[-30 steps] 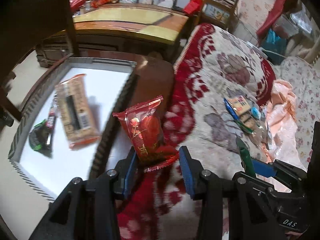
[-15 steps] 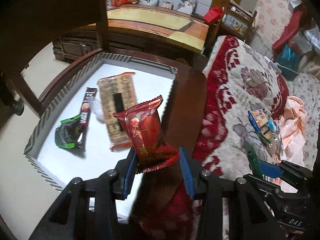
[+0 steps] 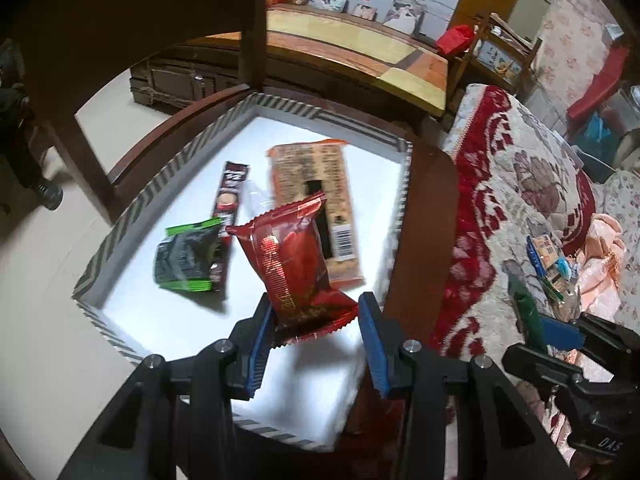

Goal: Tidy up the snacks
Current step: 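Carry the green pack and red snack over the white tray with both grippers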

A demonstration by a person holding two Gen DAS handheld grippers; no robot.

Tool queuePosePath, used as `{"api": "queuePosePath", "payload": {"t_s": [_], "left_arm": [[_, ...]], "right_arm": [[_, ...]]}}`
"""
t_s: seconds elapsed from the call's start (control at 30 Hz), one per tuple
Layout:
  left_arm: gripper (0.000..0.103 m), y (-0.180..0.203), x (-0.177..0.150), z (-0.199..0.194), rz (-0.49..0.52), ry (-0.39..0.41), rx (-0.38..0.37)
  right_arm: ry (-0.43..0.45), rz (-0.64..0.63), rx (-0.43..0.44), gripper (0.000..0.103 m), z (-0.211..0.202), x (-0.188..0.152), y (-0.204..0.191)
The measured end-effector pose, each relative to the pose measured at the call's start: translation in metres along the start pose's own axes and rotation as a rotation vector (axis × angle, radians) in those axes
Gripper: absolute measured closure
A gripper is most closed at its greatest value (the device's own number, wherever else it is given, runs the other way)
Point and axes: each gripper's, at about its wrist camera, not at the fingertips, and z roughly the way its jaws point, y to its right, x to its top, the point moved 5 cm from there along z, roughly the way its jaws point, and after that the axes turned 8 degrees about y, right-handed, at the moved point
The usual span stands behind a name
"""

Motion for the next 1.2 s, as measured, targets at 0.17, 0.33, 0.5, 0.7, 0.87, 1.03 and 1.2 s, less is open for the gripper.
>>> {"api": "queuePosePath", "payload": {"t_s": [0.17,0.33,0.5,0.7,0.87,1.03,1.2], "left_arm": [[0.059,-0.028,-0.001,-0.002,-0.035,-0.002,0.027],[0.059,-0.051,0.000,-0.001,-0.058,-0.002,0.056],[0.059,-0.064,-0.001,0.004,-0.068,-0.011,0.071],[0.059,-0.073,-0.003,0.015,-0.069,-0.034,0.087],[0.059,-0.081,-0.002,0.023,-0.077,-0.045,0.093],[0.059,-0.082,0.000,0.031,-0.080,-0.054,0.094],[0.059,-0.073,0.005,0.043,-0.066,-0.057,0.085]], "right_arm": [[-0.015,-0.028,0.012,0.062,0.012,0.008,-0.013],[-0.035,-0.054,0.033,0.062,0.029,0.018,-0.027],[-0.057,-0.083,0.062,0.062,0.050,0.026,-0.046],[-0.081,-0.066,0.118,0.062,0.082,0.034,-0.065],[-0.136,-0.058,0.149,0.062,0.113,0.028,-0.073],[-0.163,-0.065,0.136,0.063,0.131,0.026,-0.068],[-0.155,-0.114,0.060,0.063,0.138,0.042,-0.058]]}}
